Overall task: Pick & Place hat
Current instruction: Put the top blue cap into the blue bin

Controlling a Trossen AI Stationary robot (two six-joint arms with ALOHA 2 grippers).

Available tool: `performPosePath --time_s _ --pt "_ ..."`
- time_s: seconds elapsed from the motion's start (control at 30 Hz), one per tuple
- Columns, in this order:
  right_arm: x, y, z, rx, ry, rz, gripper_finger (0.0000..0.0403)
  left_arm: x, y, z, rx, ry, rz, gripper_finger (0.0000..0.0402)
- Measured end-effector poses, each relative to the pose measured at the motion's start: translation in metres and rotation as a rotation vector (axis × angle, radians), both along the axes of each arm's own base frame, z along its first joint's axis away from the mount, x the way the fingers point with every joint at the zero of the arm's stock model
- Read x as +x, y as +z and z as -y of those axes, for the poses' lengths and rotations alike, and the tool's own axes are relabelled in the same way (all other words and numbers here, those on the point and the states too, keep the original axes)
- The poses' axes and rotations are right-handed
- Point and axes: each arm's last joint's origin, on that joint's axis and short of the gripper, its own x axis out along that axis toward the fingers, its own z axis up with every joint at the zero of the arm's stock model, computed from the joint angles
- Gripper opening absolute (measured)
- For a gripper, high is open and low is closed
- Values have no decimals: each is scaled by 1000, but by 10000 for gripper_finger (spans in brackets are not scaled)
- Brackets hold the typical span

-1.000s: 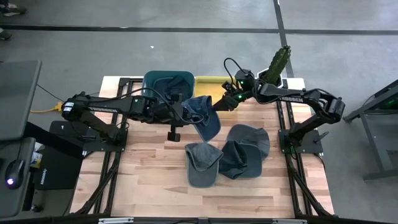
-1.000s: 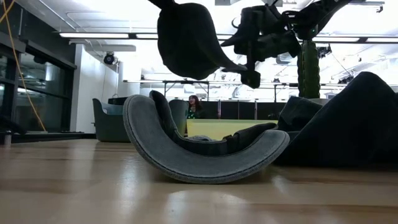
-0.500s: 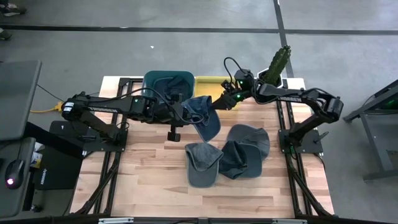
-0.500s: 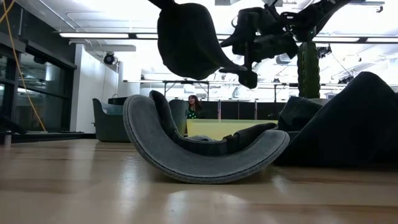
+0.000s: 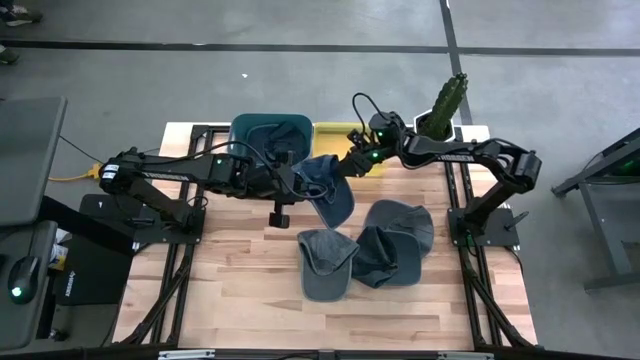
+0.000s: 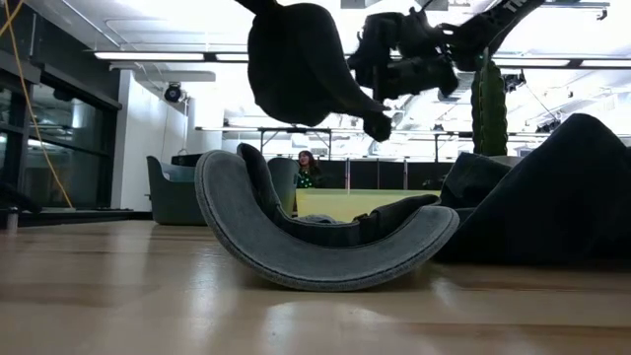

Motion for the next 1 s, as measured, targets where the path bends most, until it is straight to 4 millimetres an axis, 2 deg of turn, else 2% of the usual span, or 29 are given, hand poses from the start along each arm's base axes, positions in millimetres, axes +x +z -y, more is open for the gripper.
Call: performPosePath --time_s 0.17,0.3,1.0 --pt "18 8 1 -13 22 11 279 0 0 0 -4 -3 -1 0" --pt "23 10 0 -27 38 -3 279 0 0 0 -1 0 0 0" --pt "20 1 -2 -13 50 -95 259 0 0 -1 4 6 0 0"
